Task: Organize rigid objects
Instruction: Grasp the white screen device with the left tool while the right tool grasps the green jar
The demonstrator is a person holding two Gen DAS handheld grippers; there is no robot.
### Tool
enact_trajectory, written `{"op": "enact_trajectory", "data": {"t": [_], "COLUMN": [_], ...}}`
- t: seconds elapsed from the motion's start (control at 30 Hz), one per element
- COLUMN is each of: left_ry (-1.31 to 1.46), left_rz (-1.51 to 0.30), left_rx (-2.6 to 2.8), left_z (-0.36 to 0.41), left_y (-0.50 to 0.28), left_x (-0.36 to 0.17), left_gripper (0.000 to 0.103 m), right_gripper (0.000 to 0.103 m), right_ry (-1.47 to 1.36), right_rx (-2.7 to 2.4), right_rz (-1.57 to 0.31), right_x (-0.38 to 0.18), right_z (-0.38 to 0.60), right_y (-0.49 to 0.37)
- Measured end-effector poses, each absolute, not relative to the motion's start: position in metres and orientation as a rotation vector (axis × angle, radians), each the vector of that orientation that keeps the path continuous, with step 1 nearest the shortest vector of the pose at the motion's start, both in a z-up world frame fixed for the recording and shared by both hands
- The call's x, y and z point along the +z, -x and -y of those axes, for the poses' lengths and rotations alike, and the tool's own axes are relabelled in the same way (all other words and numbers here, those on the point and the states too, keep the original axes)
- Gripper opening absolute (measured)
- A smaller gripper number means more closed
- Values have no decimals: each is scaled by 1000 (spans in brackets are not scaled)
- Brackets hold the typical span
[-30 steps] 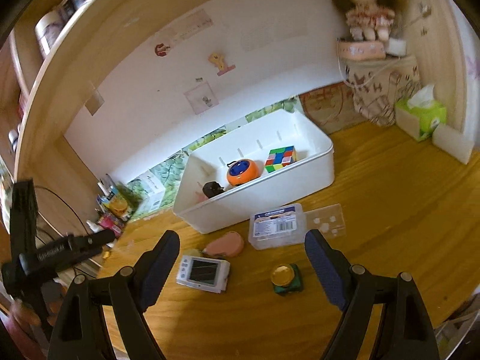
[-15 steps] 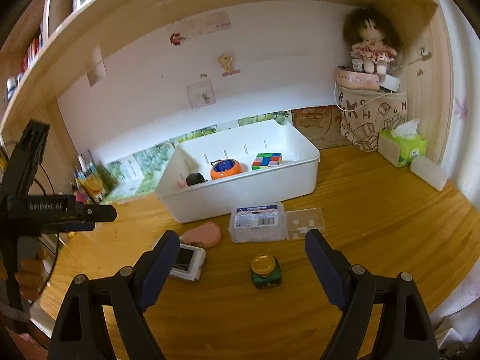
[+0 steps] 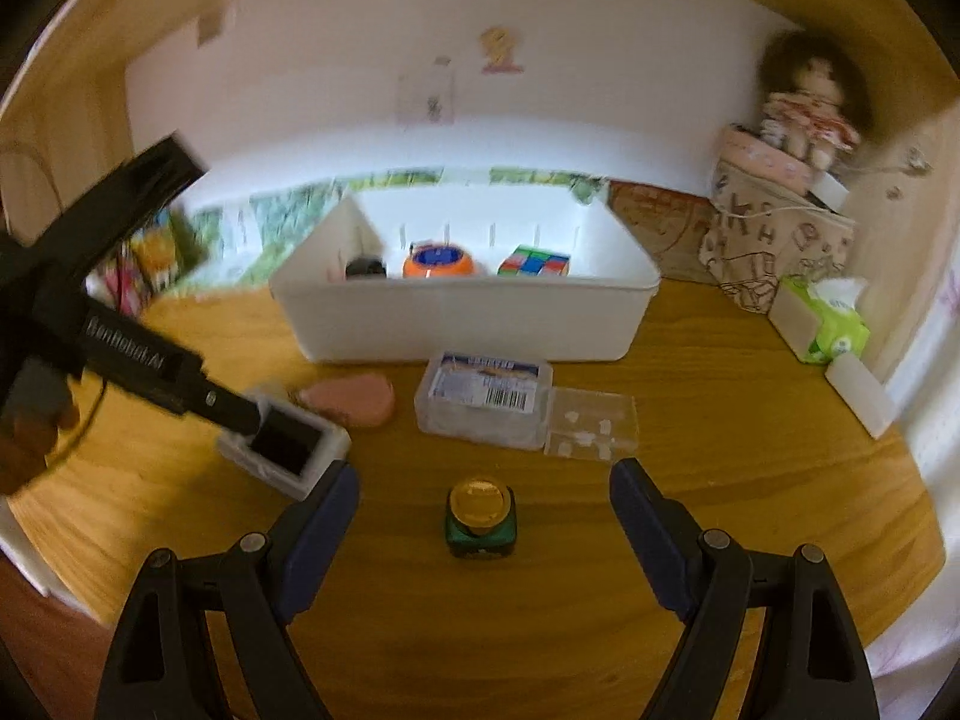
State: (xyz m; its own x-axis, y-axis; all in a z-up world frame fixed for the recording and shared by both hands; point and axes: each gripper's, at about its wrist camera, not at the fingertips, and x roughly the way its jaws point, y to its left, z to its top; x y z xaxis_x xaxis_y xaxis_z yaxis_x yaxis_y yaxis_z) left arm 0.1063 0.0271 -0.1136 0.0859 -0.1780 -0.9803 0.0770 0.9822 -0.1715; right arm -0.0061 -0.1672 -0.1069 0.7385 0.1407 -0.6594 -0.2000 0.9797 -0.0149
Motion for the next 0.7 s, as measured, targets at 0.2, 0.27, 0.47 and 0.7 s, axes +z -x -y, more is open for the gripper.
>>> {"op": "enact_trajectory", "data": {"t": [0.2, 0.27, 0.47, 0.7], "left_ry": [55, 52, 24, 15], "left_rz": [-1554, -1580, -1639, -1690], "left_rx": [-167, -156, -135, -116], "left_z": [-20, -18, -15, -14], "left_y": [-121, -125, -129, -133], "left_x": [-130, -135, -148, -158], "left_gripper": [87, 87, 87, 91], "right_gripper": [86, 86, 86, 86], "right_ry": [164, 176, 185, 189], "right_rx": [237, 250, 290, 318], "right_rz": [-794, -813, -867, -941], "right_x": [-127, -132, -142, -157], "right_z": [159, 157, 153, 150], "right_y": [-9, -13, -27, -38]}}
